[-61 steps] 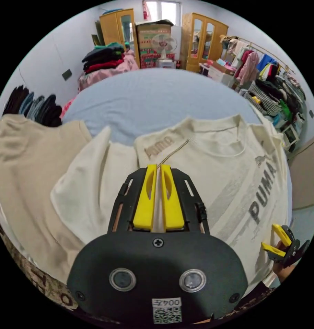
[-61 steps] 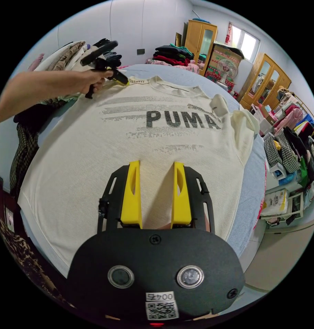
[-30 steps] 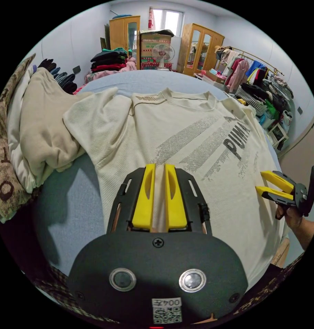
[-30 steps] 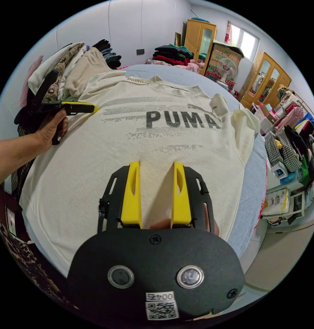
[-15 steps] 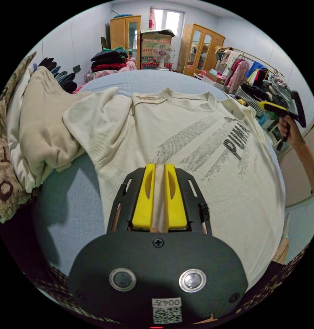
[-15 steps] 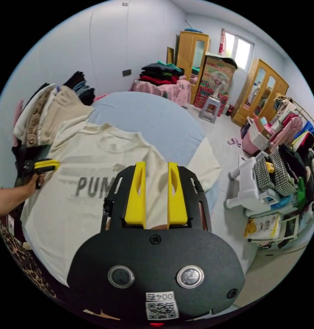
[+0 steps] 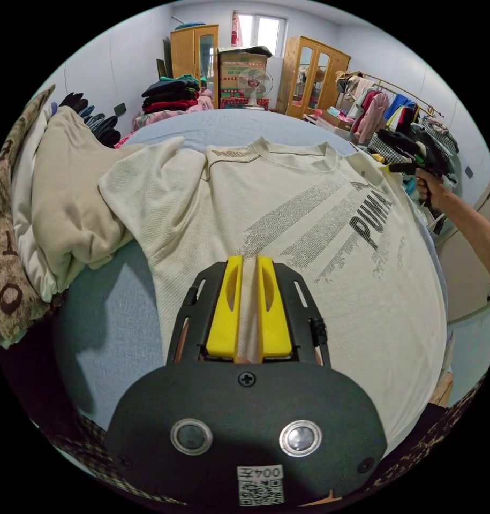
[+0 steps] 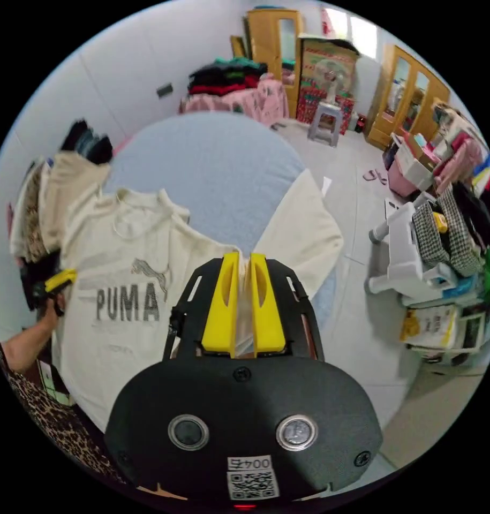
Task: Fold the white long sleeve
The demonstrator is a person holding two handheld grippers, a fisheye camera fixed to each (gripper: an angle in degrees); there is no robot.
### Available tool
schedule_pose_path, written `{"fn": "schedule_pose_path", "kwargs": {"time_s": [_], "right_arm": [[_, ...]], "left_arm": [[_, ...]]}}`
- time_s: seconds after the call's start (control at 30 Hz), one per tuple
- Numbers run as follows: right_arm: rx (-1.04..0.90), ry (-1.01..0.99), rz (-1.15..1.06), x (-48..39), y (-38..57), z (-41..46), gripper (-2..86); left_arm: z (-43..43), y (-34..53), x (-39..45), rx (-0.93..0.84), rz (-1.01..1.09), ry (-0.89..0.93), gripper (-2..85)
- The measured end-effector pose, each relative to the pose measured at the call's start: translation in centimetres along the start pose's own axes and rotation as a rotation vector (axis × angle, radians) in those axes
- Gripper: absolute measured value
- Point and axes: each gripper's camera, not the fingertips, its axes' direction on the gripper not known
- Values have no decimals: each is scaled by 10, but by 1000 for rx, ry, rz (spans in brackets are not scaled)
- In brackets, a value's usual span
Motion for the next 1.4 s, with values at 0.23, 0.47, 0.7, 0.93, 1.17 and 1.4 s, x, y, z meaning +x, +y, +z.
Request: {"fn": "schedule_pose_path", "kwargs": {"time_s": [0.23,0.47,0.7,0.93,1.17,1.4], "right_arm": [[44,-316,532,163,14,-5,115],[-32,-396,572,208,5,19,56],[179,-237,561,212,30,-43,-1],[420,-52,567,166,116,-152,0],[254,4,678,202,125,-138,48],[285,77,702,187,133,-120,99]], "left_arm": [[-4,5,2,0,-3,5,11],[-8,8,5,0,-1,-3,12],[-11,11,8,-1,-1,-4,14],[-14,13,9,-1,-3,0,14],[-16,14,10,-1,-4,2,13],[-18,15,11,-1,-5,2,13]]}}
